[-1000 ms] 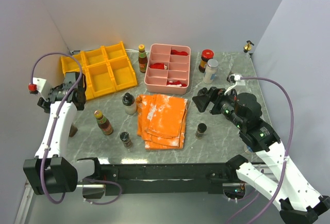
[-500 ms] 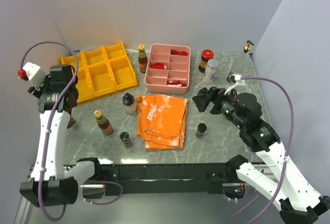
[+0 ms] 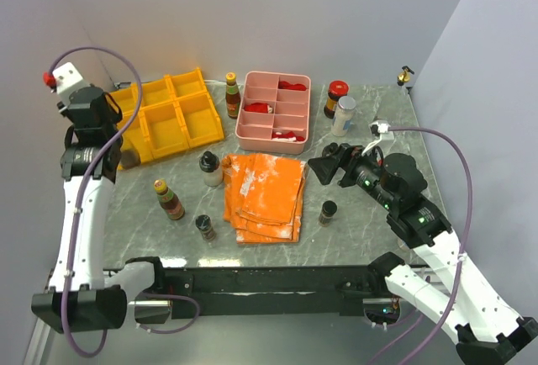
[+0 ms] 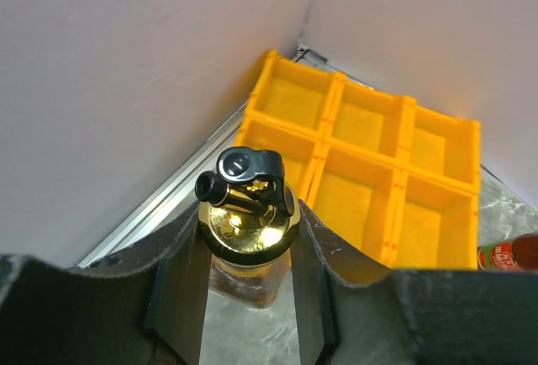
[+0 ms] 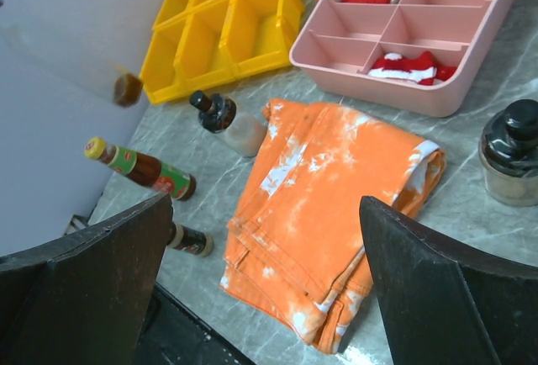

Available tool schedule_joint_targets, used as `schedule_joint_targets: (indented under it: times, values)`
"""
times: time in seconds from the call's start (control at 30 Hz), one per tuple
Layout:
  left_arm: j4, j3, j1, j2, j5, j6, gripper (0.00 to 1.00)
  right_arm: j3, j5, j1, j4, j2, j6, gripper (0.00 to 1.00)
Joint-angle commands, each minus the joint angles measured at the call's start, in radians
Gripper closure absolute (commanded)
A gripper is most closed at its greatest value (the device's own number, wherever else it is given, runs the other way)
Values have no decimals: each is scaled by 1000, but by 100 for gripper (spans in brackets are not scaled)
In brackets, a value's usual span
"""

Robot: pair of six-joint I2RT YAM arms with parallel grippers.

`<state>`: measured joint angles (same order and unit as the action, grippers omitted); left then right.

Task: Organize the condiment bottles
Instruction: Pick up the bottle from the corner of the board, then place the bottle in the storage box.

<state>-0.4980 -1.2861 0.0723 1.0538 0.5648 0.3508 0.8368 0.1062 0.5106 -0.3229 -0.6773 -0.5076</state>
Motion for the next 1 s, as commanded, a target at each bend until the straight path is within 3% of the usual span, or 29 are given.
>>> schedule_joint_targets:
  times: [0.0,0.17,0.37,0.7,0.97]
  values:
    - [268,-73,-3,60,-72,-108,99,-24,36,0,116,-2,14,0]
    - [423,-107,-3,164,-29,-183,99,-65,71,0,183,-4,-12,0]
    - [486,-269,-3,353,-3,-259,99,-77,113,0,208,-36,-31,0]
    - [509,-585,34,667,-5,-334,99,-65,93,0,205,-39,-14,0]
    - [556,-684,95,787,-89,-289,99,-59,102,0,205,-79,-9,0]
